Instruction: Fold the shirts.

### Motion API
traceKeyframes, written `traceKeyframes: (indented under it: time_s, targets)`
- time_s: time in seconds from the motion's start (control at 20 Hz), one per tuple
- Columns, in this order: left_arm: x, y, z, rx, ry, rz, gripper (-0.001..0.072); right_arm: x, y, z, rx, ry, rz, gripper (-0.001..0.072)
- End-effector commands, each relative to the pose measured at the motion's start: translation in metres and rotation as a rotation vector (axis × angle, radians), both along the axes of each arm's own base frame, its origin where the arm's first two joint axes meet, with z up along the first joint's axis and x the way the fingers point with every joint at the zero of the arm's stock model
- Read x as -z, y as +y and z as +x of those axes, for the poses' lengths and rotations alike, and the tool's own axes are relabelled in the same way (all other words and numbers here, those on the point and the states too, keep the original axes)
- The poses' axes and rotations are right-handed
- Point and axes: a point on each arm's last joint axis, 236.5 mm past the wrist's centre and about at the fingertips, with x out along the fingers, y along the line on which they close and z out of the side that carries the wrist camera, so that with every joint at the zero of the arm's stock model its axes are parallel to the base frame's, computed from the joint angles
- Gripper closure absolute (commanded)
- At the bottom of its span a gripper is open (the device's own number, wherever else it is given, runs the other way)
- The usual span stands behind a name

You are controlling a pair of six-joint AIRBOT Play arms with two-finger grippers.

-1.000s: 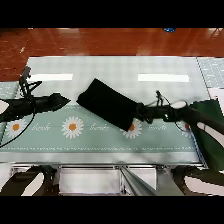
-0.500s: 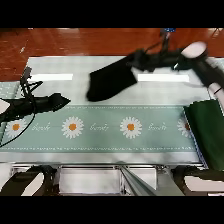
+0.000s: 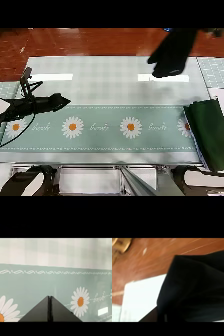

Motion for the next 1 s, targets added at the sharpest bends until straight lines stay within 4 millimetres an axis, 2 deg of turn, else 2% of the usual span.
traceKeyframes:
  time_s: [0.0,0.1,0.25,0.4,0.55,0.6,0.7,0.8,0.85,0.9,0.95]
  targets:
    - [0.001,-0.001,-0.002,0.022,-0.007,0.01,0.0686,0.003,-0.081,-0.048,0.14,0.127,-0.065,0.069]
    - [0.001,-0.001,-0.002,0.027,-0.01,0.013,0.0686,0.02,-0.114,-0.086,0.196,0.238,-0.151,0.0691]
    - [0.001,-0.001,-0.002,0.027,-0.01,0.013,0.0686,0.047,-0.135,-0.147,0.209,0.37,-0.211,0.0691]
    - [0.0,0.0,0.0,0.021,-0.018,0.016,0.0686,0.079,-0.184,-0.21,0.446,0.494,-0.243,0.0691]
    - [-0.001,0.002,0.004,0.009,-0.03,0.019,0.0686,0.136,-0.223,-0.318,0.68,0.824,-0.304,0.0691]
    - [-0.001,0.002,0.004,0.008,-0.032,0.02,0.0686,0.153,-0.23,-0.36,0.774,0.951,-0.324,0.0691]
    - [-0.001,0.002,0.004,0.006,-0.032,0.02,0.0686,0.176,-0.23,-0.417,0.881,1.109,-0.354,0.069]
    - [-0.001,0.002,0.004,0.006,-0.032,0.02,0.0686,0.205,-0.217,-0.444,0.885,1.218,-0.339,0.0688]
    - [-0.001,0.002,0.004,0.006,-0.031,0.02,0.0686,0.219,-0.211,-0.456,0.891,1.289,-0.325,0.0603]
    - [0.001,0.003,0.005,0.008,-0.027,0.021,0.0687,0.233,-0.205,-0.466,0.894,1.35,-0.306,0.0347]
    - [0.004,0.002,0.005,0.021,-0.029,0.03,0.0686,0.242,-0.203,-0.465,0.874,1.359,-0.298,0.0301]
